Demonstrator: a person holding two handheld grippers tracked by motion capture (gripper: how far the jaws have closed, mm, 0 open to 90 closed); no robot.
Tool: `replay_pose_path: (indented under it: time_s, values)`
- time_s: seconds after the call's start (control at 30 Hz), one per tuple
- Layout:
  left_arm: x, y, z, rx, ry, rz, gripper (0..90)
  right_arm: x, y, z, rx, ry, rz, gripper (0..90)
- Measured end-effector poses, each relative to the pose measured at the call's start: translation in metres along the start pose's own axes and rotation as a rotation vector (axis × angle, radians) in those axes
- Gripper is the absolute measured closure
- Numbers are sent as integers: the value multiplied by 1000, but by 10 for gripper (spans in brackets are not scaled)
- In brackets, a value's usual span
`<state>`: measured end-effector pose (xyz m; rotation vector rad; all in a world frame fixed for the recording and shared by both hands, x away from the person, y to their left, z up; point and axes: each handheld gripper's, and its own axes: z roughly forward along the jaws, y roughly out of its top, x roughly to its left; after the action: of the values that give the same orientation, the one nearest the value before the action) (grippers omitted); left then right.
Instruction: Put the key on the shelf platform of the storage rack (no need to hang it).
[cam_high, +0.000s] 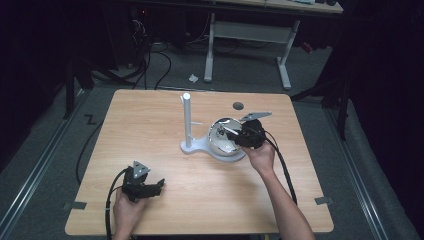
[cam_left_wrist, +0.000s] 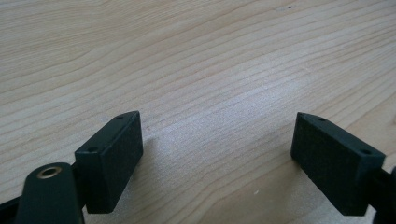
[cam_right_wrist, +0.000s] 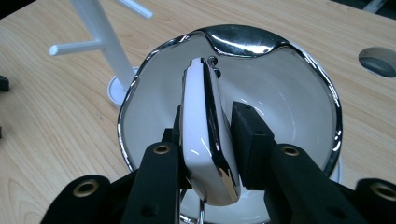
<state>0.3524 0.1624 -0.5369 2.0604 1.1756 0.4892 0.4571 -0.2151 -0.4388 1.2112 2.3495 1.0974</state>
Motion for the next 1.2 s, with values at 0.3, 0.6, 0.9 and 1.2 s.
replay_pose_path:
  time_s: [0.3,0.6,0.9,1.2]
  values:
    - [0,0,0,0,0,0,172,-5,-1,18,34,-12,6,722]
    - [0,0,0,0,0,0,172,-11,-6,24,34,-26,25,563]
    - [0,0,0,0,0,0,172,-15,-10,3,-14,-33,43,462]
    - [0,0,0,0,0,0,172,-15,-10,-23,-72,-51,36,492]
